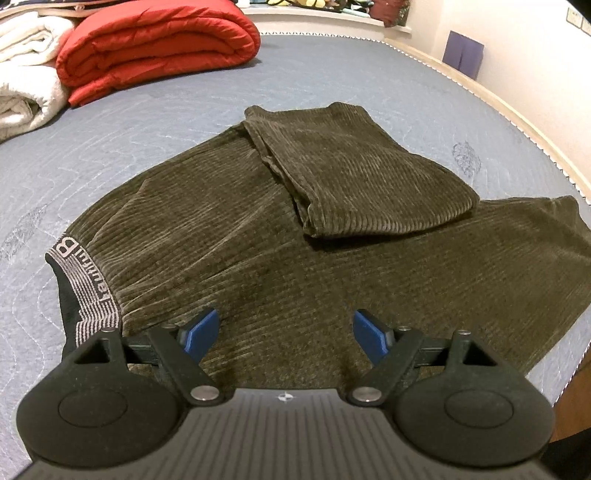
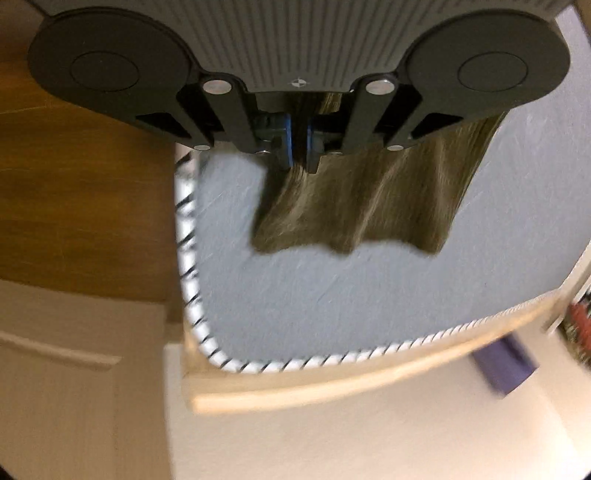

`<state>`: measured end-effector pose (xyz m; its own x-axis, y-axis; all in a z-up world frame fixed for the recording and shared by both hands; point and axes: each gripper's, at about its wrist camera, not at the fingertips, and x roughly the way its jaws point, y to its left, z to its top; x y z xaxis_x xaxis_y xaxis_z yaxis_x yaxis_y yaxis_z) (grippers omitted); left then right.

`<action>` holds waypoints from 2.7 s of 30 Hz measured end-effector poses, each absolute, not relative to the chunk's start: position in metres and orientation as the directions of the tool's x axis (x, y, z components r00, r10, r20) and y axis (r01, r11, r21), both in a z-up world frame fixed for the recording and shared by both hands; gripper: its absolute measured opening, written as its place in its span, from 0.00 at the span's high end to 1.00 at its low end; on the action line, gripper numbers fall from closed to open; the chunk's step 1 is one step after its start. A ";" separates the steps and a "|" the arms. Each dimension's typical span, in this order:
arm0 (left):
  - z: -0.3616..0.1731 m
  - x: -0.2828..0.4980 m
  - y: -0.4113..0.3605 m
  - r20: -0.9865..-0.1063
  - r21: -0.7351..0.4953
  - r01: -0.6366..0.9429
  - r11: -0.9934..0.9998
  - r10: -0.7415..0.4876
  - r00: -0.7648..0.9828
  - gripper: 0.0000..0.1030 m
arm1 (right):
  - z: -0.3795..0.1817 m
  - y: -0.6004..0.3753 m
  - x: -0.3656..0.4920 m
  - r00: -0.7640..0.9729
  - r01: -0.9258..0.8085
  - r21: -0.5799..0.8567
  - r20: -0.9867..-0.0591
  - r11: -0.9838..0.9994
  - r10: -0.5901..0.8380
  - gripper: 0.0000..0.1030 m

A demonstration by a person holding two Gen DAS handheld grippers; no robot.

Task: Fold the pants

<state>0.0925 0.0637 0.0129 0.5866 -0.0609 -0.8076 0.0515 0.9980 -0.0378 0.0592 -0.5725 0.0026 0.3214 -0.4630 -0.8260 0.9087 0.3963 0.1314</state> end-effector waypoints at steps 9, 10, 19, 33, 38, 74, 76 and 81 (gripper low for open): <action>0.016 0.090 0.069 -0.808 -0.049 0.042 0.998 -0.064 0.586 0.18 | 0.026 -0.564 0.060 0.255 0.939 0.041 -0.748 0.342 -0.612 0.84; 0.016 0.090 0.069 -0.808 -0.050 0.044 0.998 -0.067 0.585 0.18 | 0.032 -0.563 0.064 0.317 0.923 0.088 -0.725 0.374 -0.612 0.71; 0.010 0.097 0.056 -0.815 -0.040 0.068 0.997 -0.072 0.575 0.18 | -0.005 -0.541 0.169 0.621 0.596 0.272 -0.752 0.756 -0.219 0.50; -0.003 0.113 0.068 -0.832 -0.003 0.053 0.999 -0.032 0.554 0.18 | -0.064 -0.532 0.253 0.426 0.650 -0.138 -0.748 0.748 -0.509 0.84; -0.005 0.113 0.073 -0.836 0.008 0.054 0.999 -0.023 0.549 0.18 | -0.061 -0.551 0.248 0.433 0.764 -0.055 -0.694 0.643 -0.574 0.91; 0.031 0.038 0.232 -0.757 -0.155 -0.183 0.971 0.002 0.654 0.53 | 0.117 -0.136 0.072 0.768 -0.416 -0.009 -0.539 0.909 0.346 0.36; 0.022 0.038 0.248 -0.776 -0.234 -0.222 0.947 -0.044 0.630 0.53 | 0.100 -0.110 0.067 0.719 -0.500 -0.050 -0.581 0.865 0.382 0.37; -0.005 0.042 0.267 -0.823 -0.293 -0.290 0.911 -0.086 0.561 0.52 | 0.065 -0.056 0.034 0.551 -0.693 -0.034 -0.669 0.720 0.499 0.38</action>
<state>0.0425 0.2672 -0.0054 0.5609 -0.0863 -0.8234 -0.2897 0.9112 -0.2928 0.0341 -0.0561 0.0651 0.5512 0.4993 -0.6685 -0.6933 0.7198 -0.0341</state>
